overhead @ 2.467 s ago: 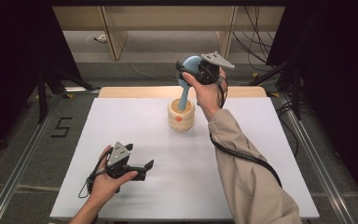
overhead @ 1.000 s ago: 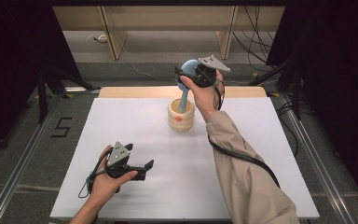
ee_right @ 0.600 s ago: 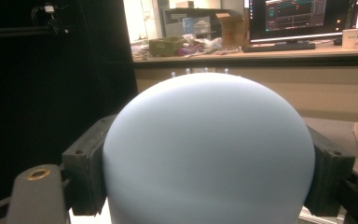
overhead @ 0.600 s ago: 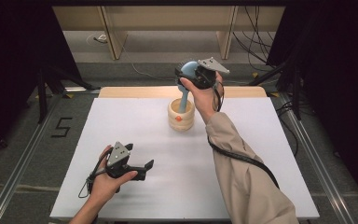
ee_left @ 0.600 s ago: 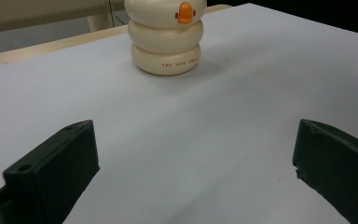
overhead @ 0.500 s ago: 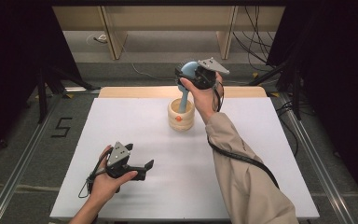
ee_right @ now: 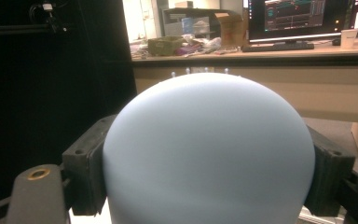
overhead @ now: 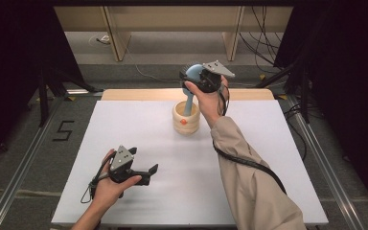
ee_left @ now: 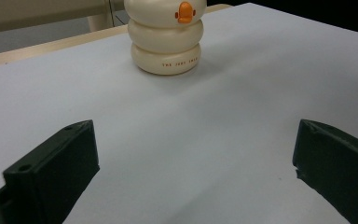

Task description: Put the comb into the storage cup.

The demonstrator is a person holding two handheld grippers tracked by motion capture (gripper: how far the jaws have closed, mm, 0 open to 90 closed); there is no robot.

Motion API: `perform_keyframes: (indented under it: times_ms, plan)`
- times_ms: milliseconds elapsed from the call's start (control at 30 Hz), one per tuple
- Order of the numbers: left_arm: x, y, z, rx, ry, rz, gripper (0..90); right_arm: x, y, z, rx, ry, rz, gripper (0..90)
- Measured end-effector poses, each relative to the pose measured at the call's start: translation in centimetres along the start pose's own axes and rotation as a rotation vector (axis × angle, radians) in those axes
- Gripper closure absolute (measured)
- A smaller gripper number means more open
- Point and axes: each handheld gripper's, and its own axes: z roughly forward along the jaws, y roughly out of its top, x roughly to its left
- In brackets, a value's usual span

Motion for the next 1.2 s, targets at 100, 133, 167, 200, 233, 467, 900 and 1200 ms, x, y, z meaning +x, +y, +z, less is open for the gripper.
perform_keyframes:
  times_ms: [100,133,167,200,233,467,900,1200]
  plan:
    - [0.0,0.0,0.0,0.0,-0.001,0.0,0.0,0.0,-0.1,0.0,-0.001,0.002,0.001,20.5]
    - [0.0,0.0,0.0,0.001,-0.001,0.001,0.0,0.0,-0.1,0.0,-0.002,0.0,-0.001,20.5]
    - [0.0,0.0,0.0,0.001,-0.001,0.001,0.0,0.0,-0.1,0.0,-0.002,0.0,-0.001,20.5]
    - [0.0,0.0,0.0,0.001,-0.002,0.001,0.0,0.0,-0.1,0.1,-0.002,-0.001,-0.002,20.5]
    - [0.0,0.0,0.0,0.0,-0.002,0.002,0.0,0.0,-0.1,0.1,-0.002,-0.001,-0.002,20.5]
    - [0.0,0.0,0.0,0.001,-0.002,0.002,0.0,0.1,-0.4,0.2,0.005,0.0,-0.006,20.5]
    - [-0.1,0.0,0.0,0.001,-0.002,0.003,0.0,0.0,-1.0,0.3,0.015,0.001,-0.007,20.5]
    - [-0.1,0.0,0.0,0.001,-0.003,0.005,0.0,0.1,-1.4,0.4,0.022,0.002,-0.014,20.5]
